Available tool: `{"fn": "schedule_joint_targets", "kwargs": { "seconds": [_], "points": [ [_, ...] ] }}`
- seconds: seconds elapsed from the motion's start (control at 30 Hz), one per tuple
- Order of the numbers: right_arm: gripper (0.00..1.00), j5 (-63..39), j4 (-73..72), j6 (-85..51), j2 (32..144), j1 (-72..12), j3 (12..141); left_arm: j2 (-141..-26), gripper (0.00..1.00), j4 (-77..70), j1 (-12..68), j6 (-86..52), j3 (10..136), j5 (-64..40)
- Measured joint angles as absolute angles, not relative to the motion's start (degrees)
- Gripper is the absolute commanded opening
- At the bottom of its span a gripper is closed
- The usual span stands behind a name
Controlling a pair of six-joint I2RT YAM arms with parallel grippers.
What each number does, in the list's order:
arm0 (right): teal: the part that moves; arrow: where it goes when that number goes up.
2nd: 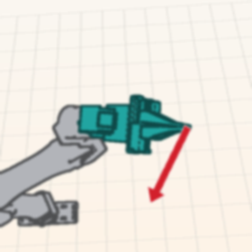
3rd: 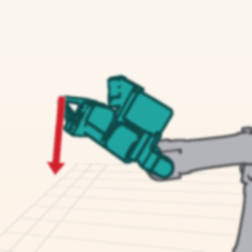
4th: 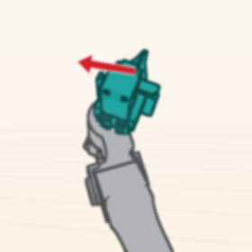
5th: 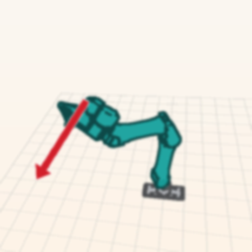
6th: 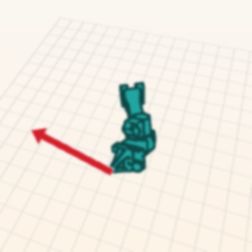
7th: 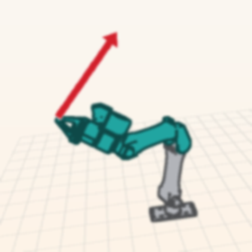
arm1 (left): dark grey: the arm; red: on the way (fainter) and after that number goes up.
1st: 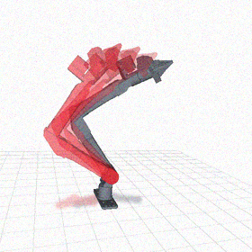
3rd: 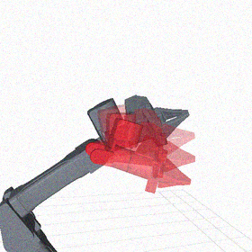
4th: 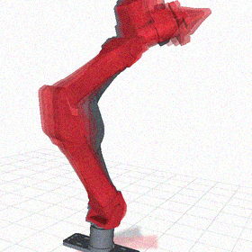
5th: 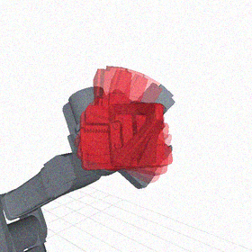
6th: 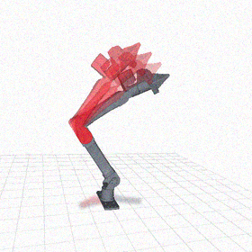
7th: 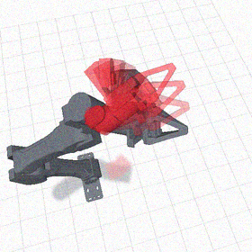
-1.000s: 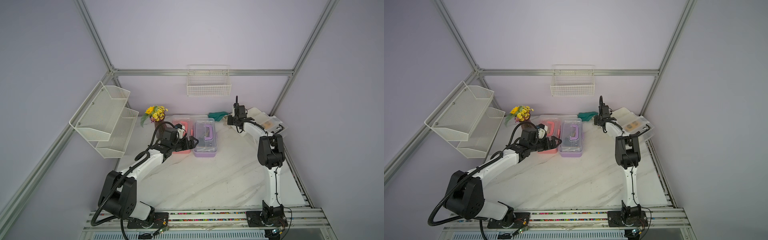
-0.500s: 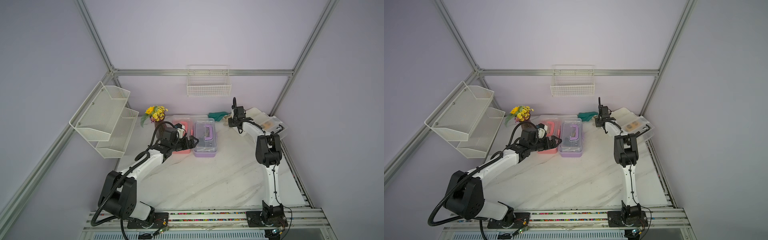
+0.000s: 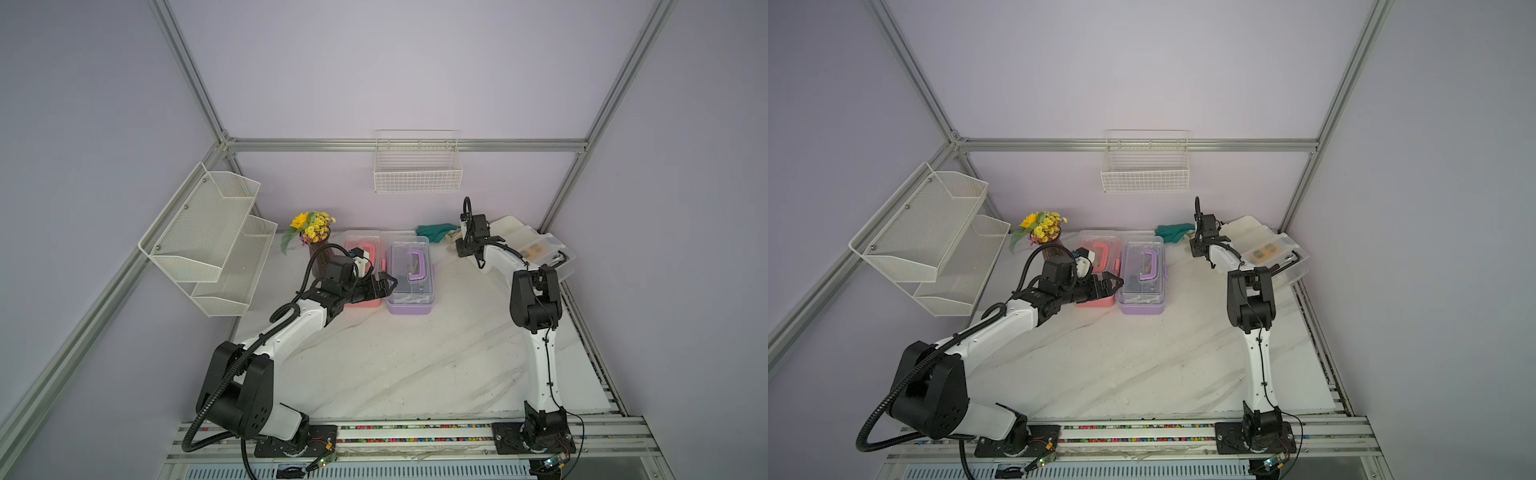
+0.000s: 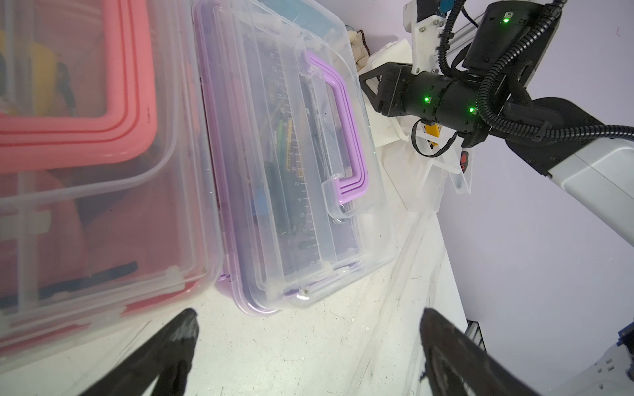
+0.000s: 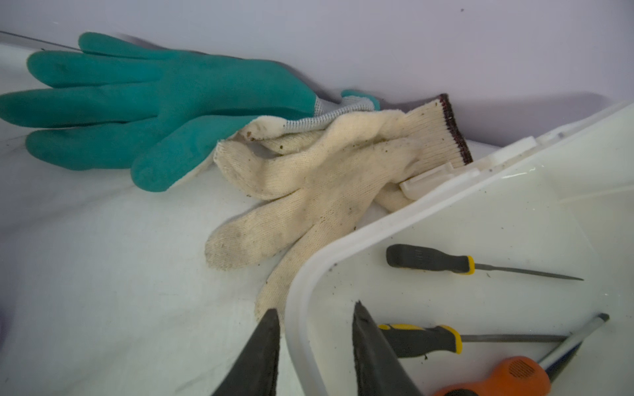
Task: Close toolboxes
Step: Move the toolbox to the center of the board.
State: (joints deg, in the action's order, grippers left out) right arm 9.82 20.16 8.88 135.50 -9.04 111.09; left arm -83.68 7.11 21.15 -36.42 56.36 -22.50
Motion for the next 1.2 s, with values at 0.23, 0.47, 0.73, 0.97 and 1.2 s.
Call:
{"fn": "schedule_joint_targets", "kwargs": {
  "seconds": [0.23, 0.47, 0.73, 0.97, 1.2],
  "points": [
    [0.07, 10.4, 18.9, 14.5, 135.5, -8.7, 111.1, -83.7, 1.0, 6.9, 21.1, -36.8, 56.4, -22.5],
    [0.0, 10.9, 18.9, 14.0, 134.0, -8.6, 108.7, -83.7, 1.0, 6.9, 21.1, -36.9, 56.4, -22.5],
    [0.0, 10.3, 18.0, 13.3, 129.0, -9.2, 101.4, -83.7, 1.0, 6.8, 21.1, -36.9, 56.4, -22.8],
    [0.0, 10.6, 17.1, 10.9, 121.7, -11.0, 90.8, -83.7, 1.0, 6.4, 21.1, -37.1, 56.4, -23.6],
    [0.01, 12.6, 17.8, 6.0, 110.1, -16.7, 77.0, -83.7, 1.0, 5.0, 21.1, -37.8, 55.5, -24.2]
  ]
}}
